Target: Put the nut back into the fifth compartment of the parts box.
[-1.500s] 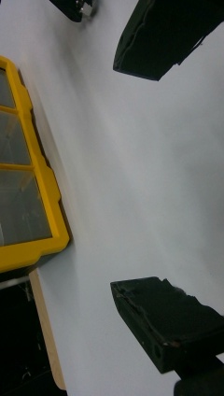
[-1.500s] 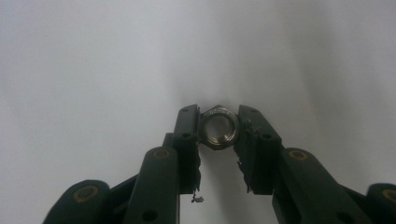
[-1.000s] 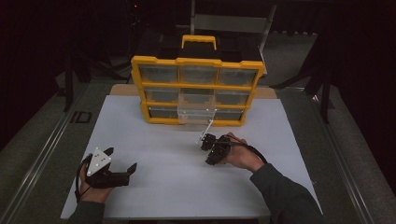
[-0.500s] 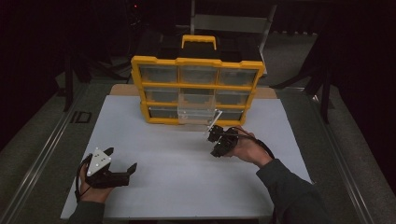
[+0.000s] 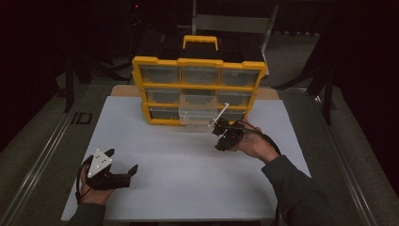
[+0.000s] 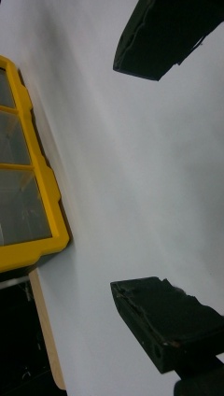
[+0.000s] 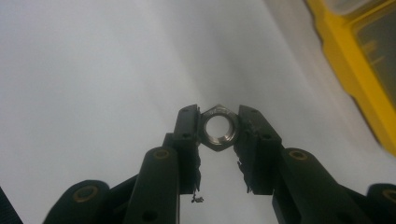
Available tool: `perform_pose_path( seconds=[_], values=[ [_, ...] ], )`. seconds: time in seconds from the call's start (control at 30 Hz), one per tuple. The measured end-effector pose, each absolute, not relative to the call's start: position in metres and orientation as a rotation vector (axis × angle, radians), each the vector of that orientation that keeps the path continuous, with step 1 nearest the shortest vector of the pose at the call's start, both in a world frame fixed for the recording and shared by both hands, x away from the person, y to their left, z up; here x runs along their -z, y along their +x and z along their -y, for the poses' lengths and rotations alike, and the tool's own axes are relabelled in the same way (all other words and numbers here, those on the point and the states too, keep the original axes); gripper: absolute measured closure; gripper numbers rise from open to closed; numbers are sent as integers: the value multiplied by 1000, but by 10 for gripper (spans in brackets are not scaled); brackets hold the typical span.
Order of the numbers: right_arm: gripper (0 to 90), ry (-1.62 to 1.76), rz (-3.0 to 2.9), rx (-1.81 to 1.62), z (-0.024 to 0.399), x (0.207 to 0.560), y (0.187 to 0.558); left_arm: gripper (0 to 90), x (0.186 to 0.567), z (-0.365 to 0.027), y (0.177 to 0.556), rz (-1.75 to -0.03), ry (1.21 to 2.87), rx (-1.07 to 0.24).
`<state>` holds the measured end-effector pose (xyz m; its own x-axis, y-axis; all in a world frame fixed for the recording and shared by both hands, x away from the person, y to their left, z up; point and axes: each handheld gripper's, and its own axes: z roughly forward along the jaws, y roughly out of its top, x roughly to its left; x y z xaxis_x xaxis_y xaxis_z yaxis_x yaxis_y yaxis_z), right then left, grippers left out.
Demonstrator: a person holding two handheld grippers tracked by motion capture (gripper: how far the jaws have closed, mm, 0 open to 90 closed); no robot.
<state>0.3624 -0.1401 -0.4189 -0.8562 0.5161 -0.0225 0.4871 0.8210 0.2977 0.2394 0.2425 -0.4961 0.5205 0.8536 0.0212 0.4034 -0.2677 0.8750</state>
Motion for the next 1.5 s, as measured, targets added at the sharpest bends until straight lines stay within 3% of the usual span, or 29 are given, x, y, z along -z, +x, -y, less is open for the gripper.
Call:
perform_pose_path(
  seconds=[1.5],
  values=[
    [704, 879, -2793, -463, 151, 359, 396, 0, 496, -243, 240, -1035, 1871, -636]
  ],
)
